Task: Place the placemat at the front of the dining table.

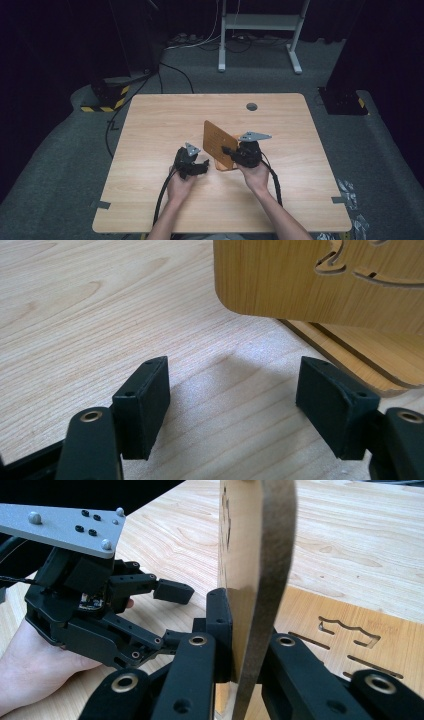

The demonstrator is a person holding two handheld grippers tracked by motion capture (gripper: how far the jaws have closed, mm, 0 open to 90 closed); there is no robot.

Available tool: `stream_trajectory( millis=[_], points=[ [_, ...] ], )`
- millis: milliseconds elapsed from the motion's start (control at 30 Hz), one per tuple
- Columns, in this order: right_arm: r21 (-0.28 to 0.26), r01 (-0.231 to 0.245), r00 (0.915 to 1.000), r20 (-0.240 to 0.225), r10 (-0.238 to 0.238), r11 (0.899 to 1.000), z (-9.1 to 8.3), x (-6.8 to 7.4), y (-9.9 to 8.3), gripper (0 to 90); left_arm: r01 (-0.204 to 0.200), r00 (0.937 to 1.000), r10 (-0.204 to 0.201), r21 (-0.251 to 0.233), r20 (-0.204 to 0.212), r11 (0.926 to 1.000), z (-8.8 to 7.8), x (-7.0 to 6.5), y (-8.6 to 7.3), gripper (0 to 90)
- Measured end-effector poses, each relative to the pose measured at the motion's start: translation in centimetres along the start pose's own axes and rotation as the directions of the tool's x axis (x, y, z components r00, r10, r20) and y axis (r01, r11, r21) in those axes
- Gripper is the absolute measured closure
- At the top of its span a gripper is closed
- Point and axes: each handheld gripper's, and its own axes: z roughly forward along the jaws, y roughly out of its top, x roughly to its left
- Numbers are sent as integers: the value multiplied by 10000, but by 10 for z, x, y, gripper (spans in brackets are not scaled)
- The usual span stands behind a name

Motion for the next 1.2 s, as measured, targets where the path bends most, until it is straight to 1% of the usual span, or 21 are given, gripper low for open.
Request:
stream_trajectory(
  millis=[233,433,467,533,733,967,1200],
  points=[
    [9,-42,10000,-73,42,10000,-2,-2,1,862,11,10000,-11,12,-4,10000,0,0,0,296],
    [-88,-61,10000,-4,61,9999,-8,-5,2,862,5,10000,-5,3,0,10000,0,0,0,296],
    [-124,-5,10000,12,5,9999,-9,-6,3,862,9,10000,-9,9,-2,10000,0,0,0,296],
    [-72,-119,9999,-22,119,9999,-11,-6,3,862,2,10000,-2,6,-3,10000,0,0,0,296],
    [-116,70,9999,142,-68,9999,-15,-9,3,862,1,10000,-1,-2,2,10000,0,0,0,296],
    [-225,68,9997,249,-62,9997,-21,-11,4,862,10,10000,-10,2,0,10000,0,0,0,296],
    [-223,85,9994,333,-78,9997,-27,-14,4,862,10,10000,-10,0,2,10000,0,0,0,296]
  ],
)
